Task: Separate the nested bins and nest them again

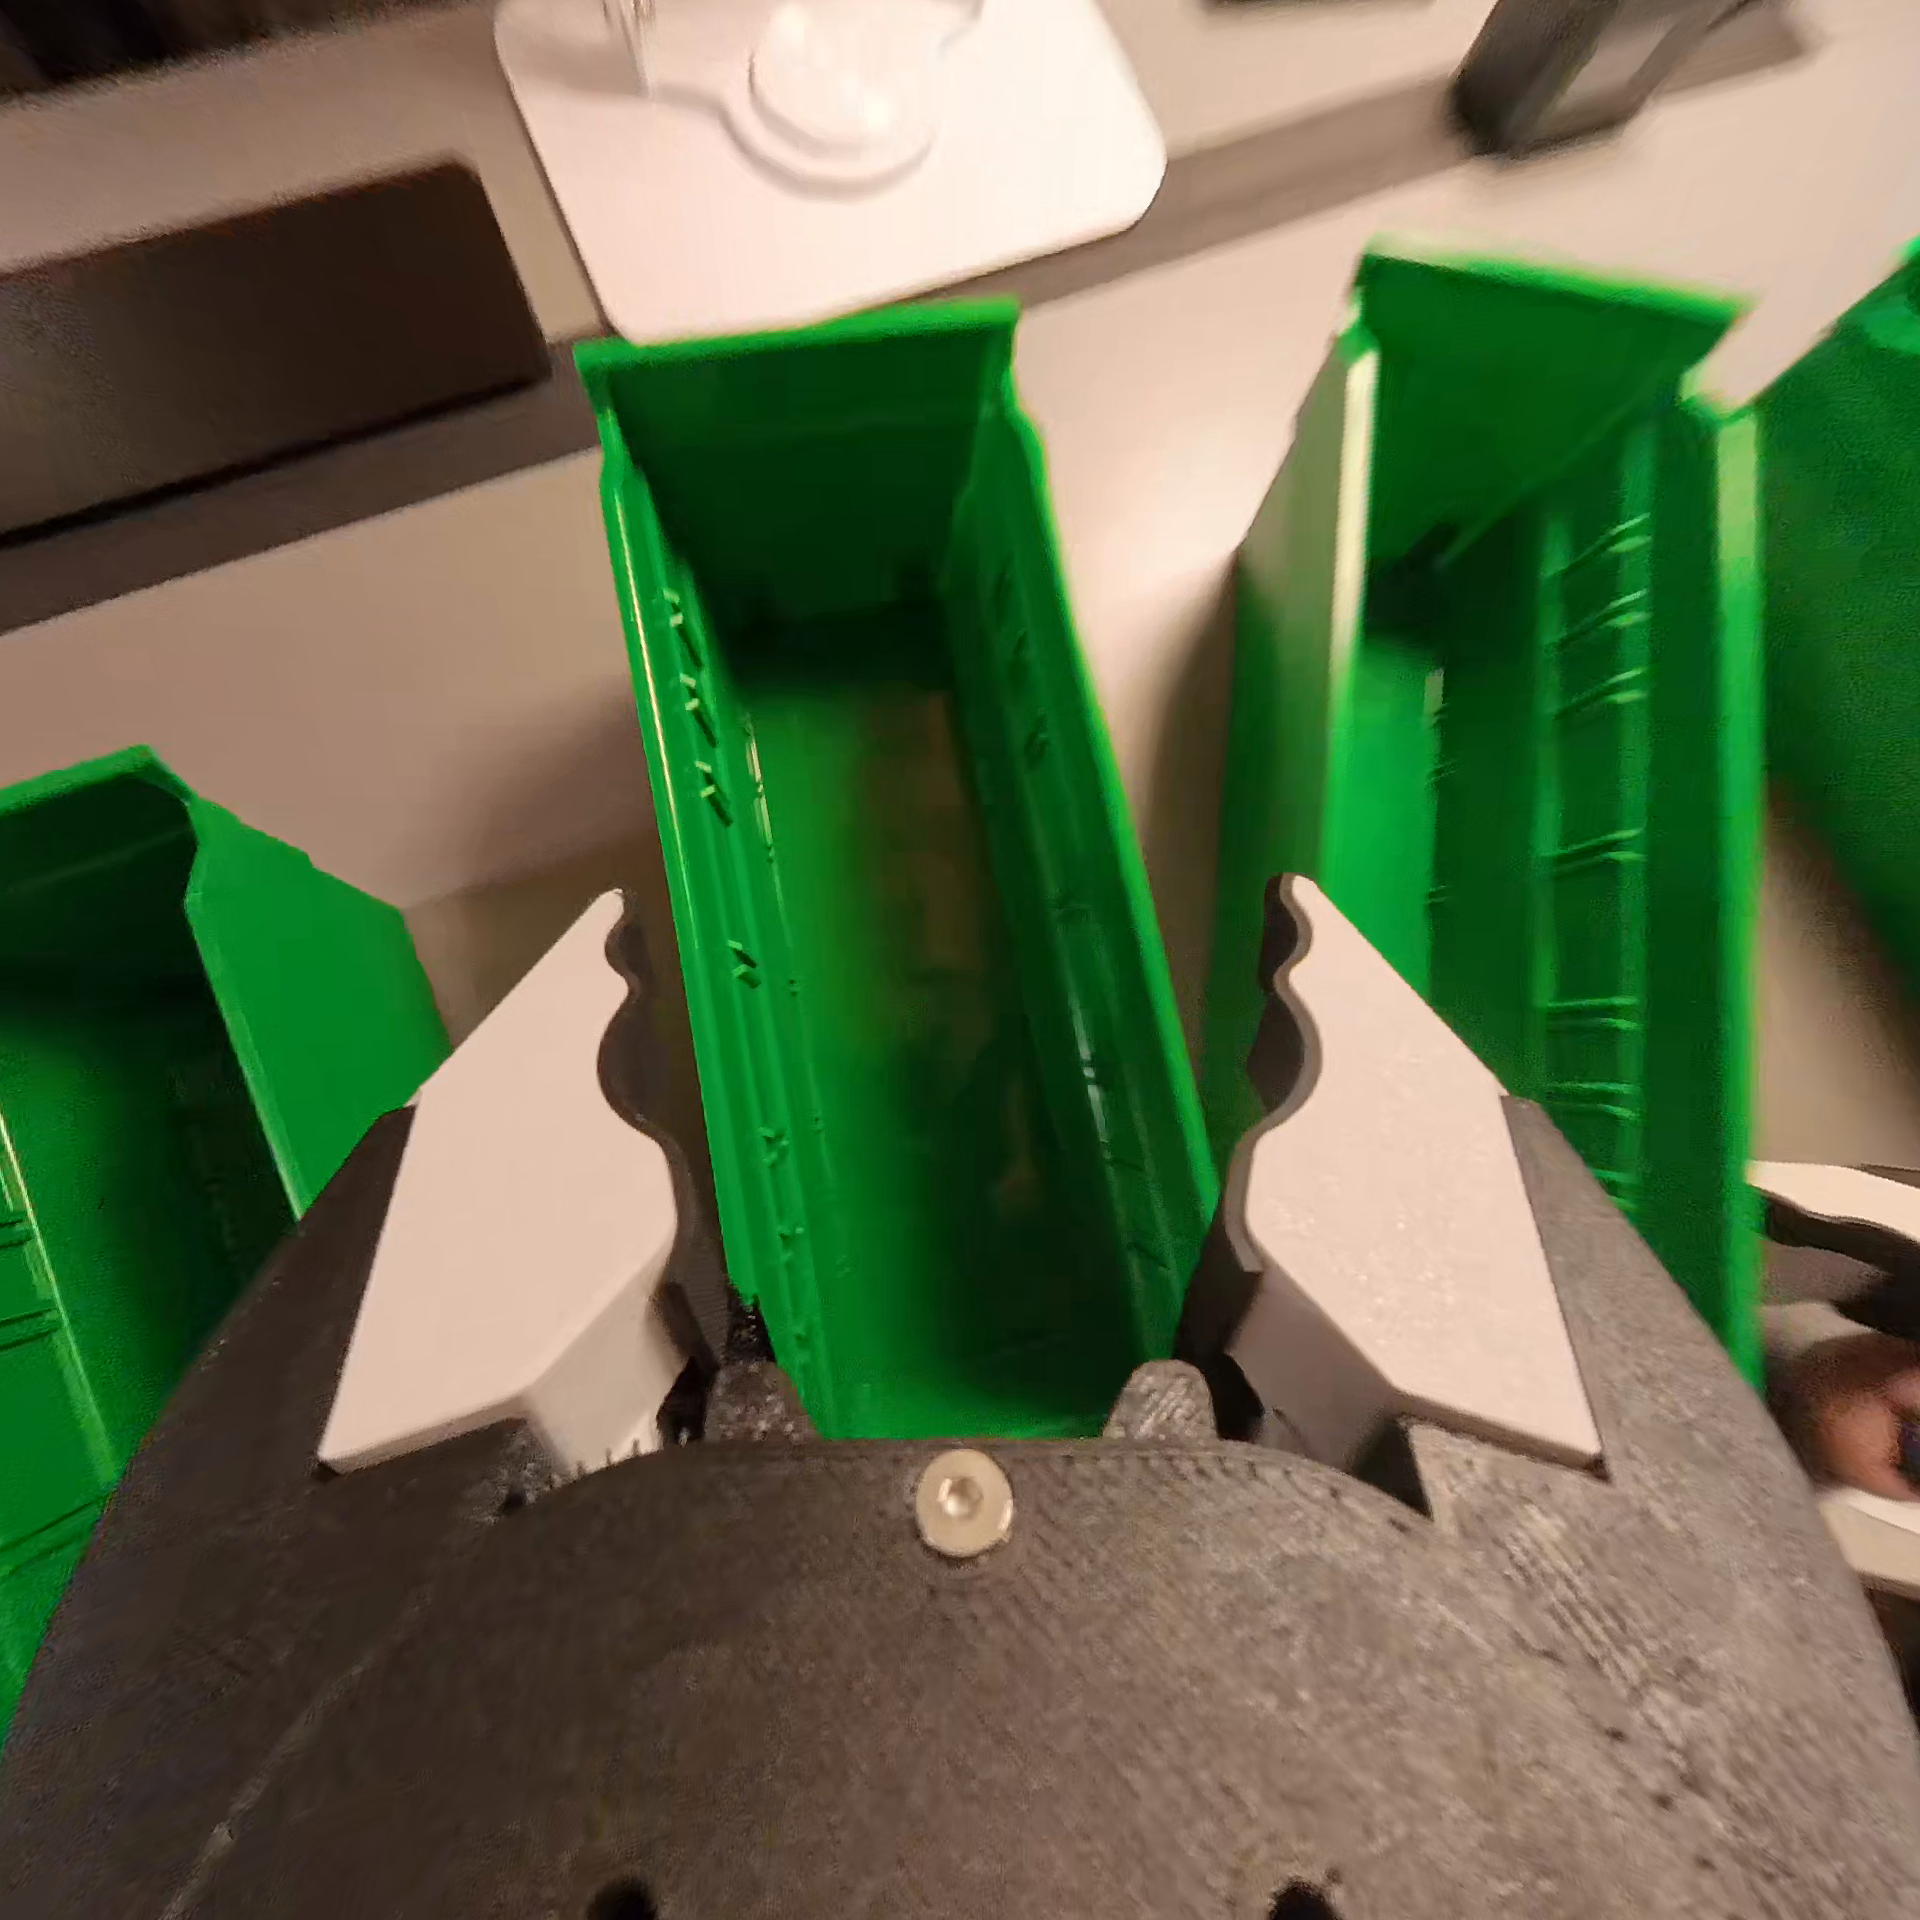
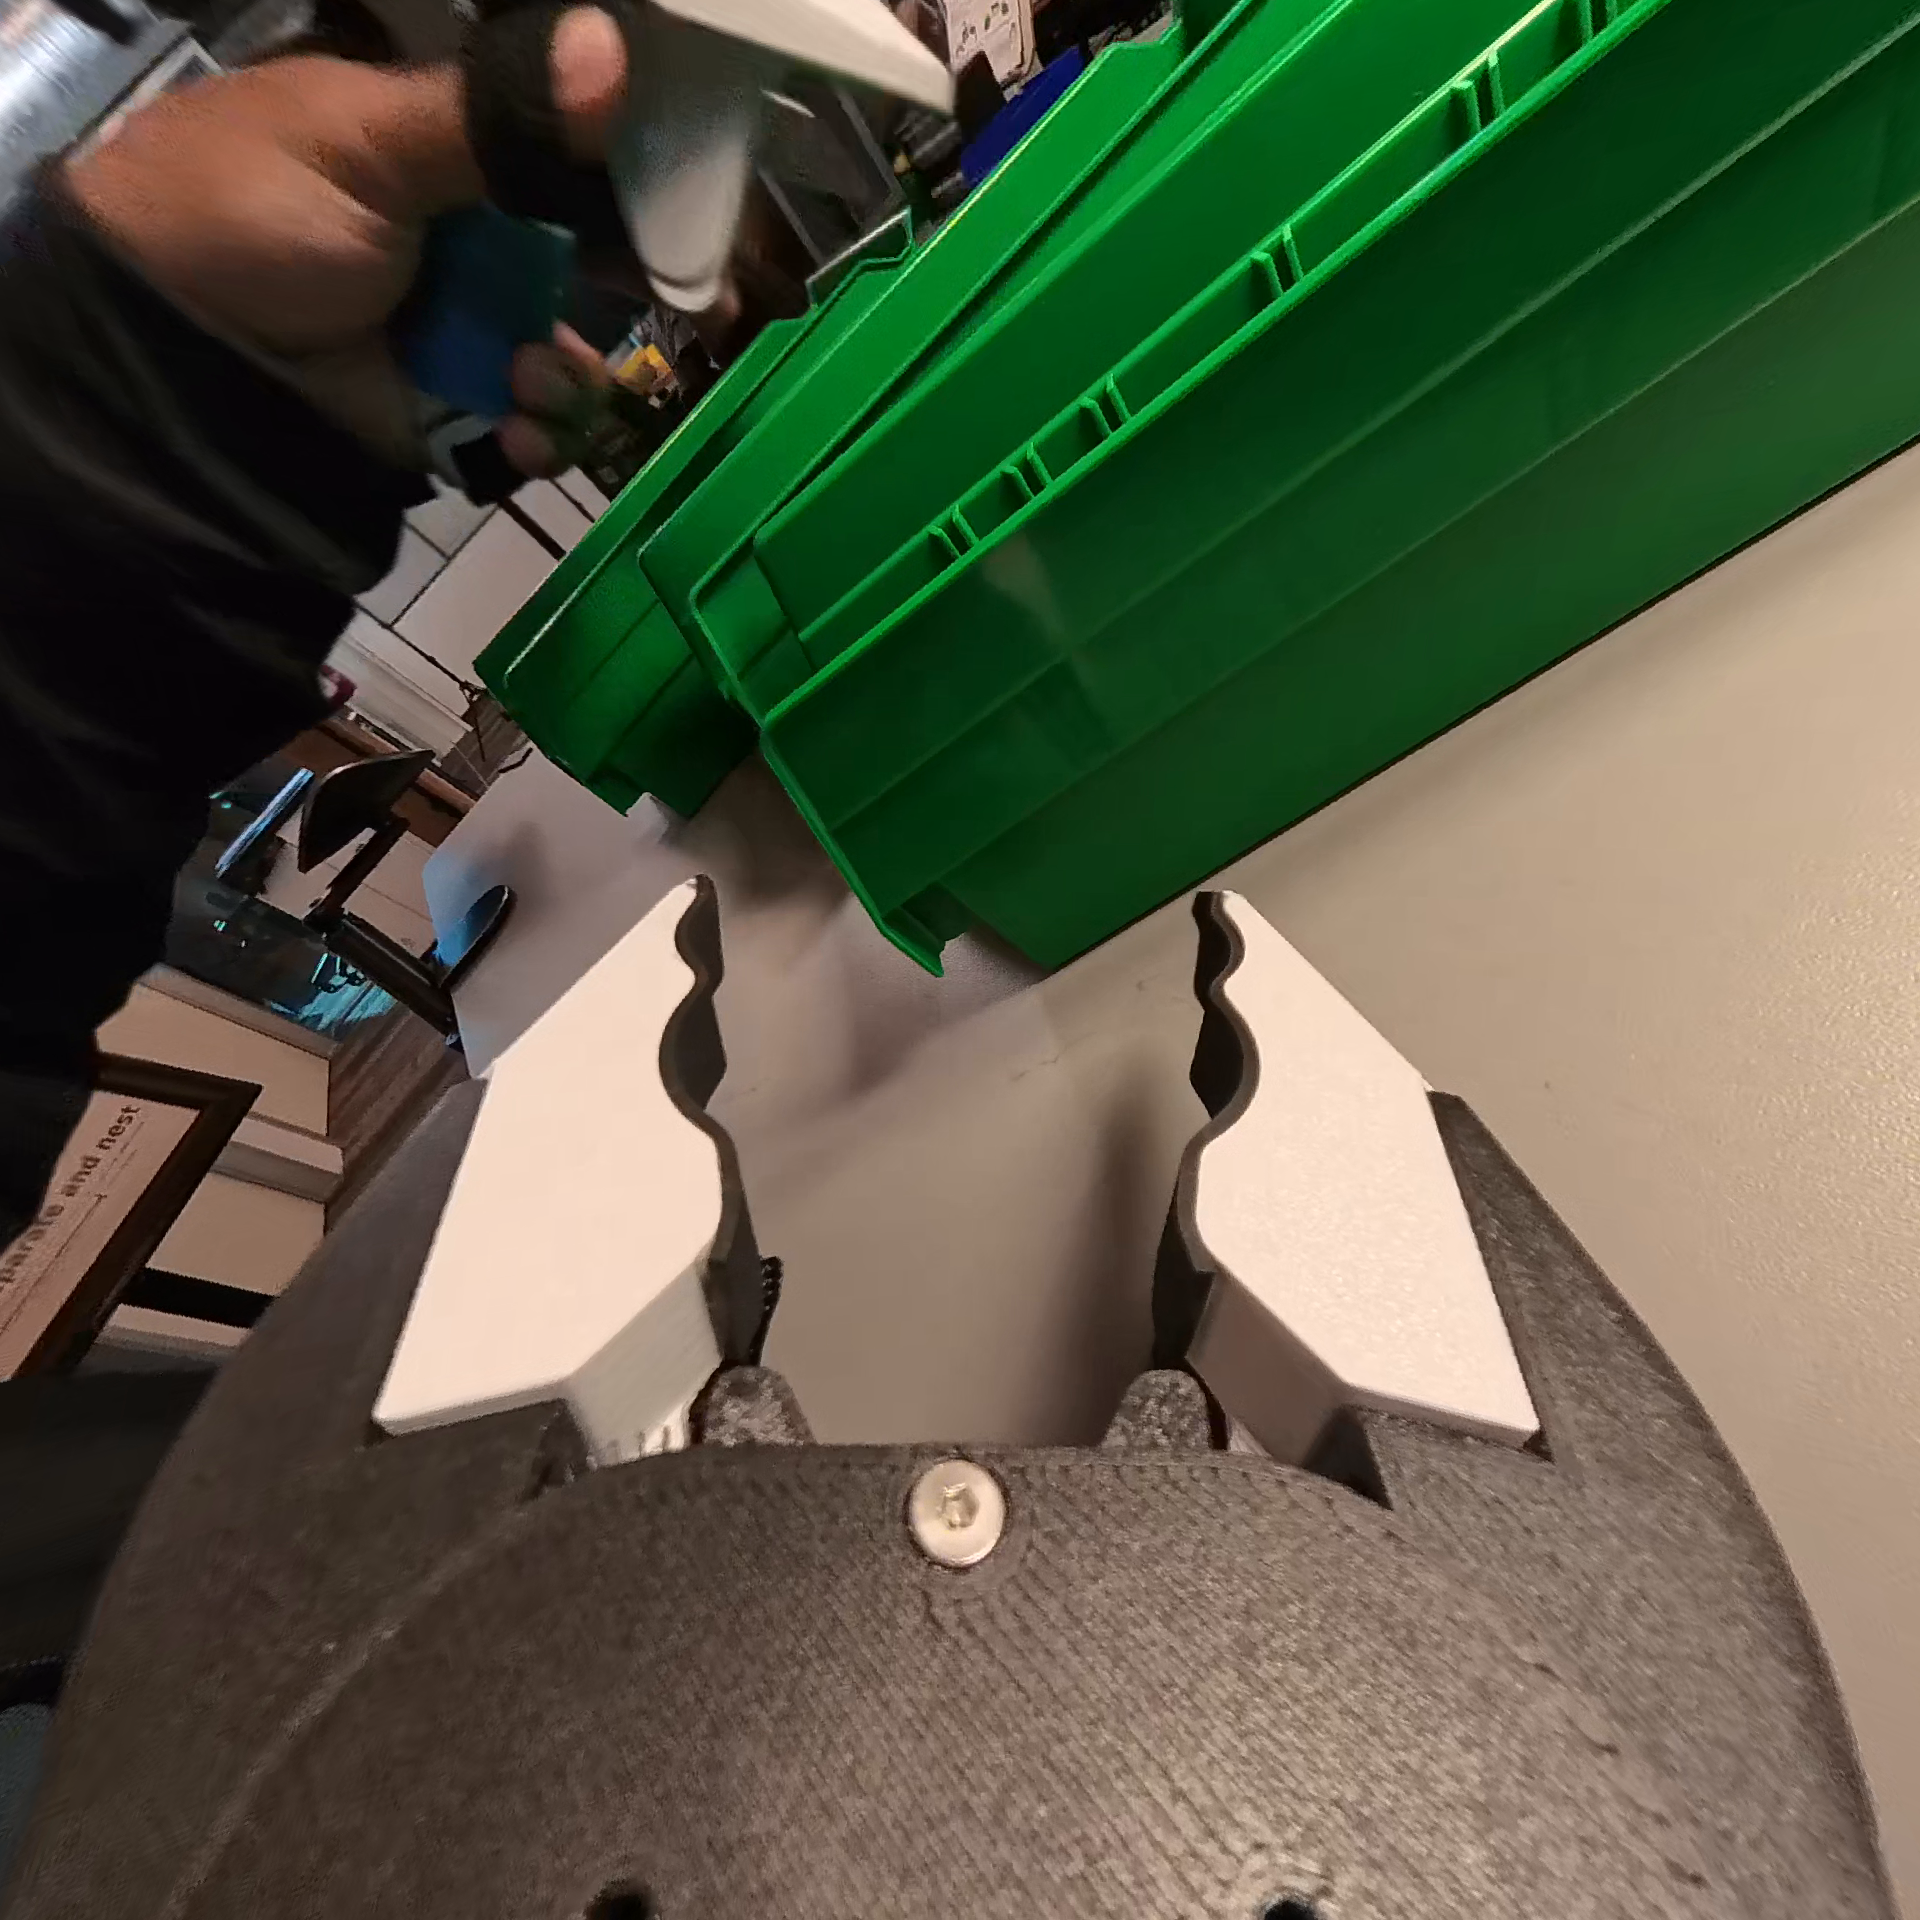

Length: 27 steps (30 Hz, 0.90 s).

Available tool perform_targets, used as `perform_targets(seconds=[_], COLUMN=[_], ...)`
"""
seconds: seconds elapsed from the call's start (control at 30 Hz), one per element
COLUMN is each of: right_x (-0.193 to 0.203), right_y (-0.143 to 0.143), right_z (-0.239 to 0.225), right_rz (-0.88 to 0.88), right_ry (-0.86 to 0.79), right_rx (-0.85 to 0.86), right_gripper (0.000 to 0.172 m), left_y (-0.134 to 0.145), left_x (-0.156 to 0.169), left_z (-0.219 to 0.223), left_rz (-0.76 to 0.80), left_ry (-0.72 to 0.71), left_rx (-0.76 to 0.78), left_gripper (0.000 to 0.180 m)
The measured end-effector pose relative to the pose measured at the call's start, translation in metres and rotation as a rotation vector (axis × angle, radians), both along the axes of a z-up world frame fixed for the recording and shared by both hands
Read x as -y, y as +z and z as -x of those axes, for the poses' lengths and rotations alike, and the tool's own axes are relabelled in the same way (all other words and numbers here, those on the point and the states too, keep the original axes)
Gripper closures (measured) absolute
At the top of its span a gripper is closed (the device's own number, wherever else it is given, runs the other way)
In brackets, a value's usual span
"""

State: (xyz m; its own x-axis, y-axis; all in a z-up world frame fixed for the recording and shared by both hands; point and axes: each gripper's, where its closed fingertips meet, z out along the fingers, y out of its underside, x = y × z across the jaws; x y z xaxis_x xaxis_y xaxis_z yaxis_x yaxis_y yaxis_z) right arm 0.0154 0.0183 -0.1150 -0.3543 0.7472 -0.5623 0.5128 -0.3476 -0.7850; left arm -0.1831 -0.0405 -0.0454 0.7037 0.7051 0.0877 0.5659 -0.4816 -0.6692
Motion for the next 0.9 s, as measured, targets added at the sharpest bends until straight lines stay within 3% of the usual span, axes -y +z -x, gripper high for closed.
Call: perform_targets(seconds=[0.03,0.17,0.33,0.47,0.7,0.8,0.9], right_x=[0.000,-0.002,-0.002,0.002,-0.041,-0.082,-0.089], right_y=[0.000,-0.001,-0.006,-0.019,-0.026,-0.022,-0.020], right_z=[0.000,0.002,0.007,0.013,0.010,-0.003,-0.007], right_rz=[-0.006,-0.038,-0.096,-0.258,-0.364,-0.442,-0.424], right_ry=[-0.004,-0.025,-0.043,-0.064,-0.290,-0.438,-0.445], right_rx=[-0.001,-0.003,0.018,0.065,0.121,0.113,0.096], right_gripper=[0.078,0.074,0.068,0.065,0.068,0.071,0.073], left_y=[0.014,0.043,0.027,0.012,-0.038,-0.050,-0.048], left_x=[0.001,0.020,0.044,0.055,0.058,0.062,0.065], left_z=[-0.009,-0.067,-0.140,-0.164,-0.182,-0.185,-0.182], left_rz=[-0.056,-0.251,-0.515,-0.693,-0.662,-0.608,-0.622], left_ry=[-0.008,-0.057,-0.107,-0.104,-0.153,-0.167,-0.167], left_rx=[-0.027,-0.106,-0.133,-0.217,-0.175,-0.211,-0.221], left_gripper=[0.066,0.067,0.086,0.098,0.101,0.101,0.107])
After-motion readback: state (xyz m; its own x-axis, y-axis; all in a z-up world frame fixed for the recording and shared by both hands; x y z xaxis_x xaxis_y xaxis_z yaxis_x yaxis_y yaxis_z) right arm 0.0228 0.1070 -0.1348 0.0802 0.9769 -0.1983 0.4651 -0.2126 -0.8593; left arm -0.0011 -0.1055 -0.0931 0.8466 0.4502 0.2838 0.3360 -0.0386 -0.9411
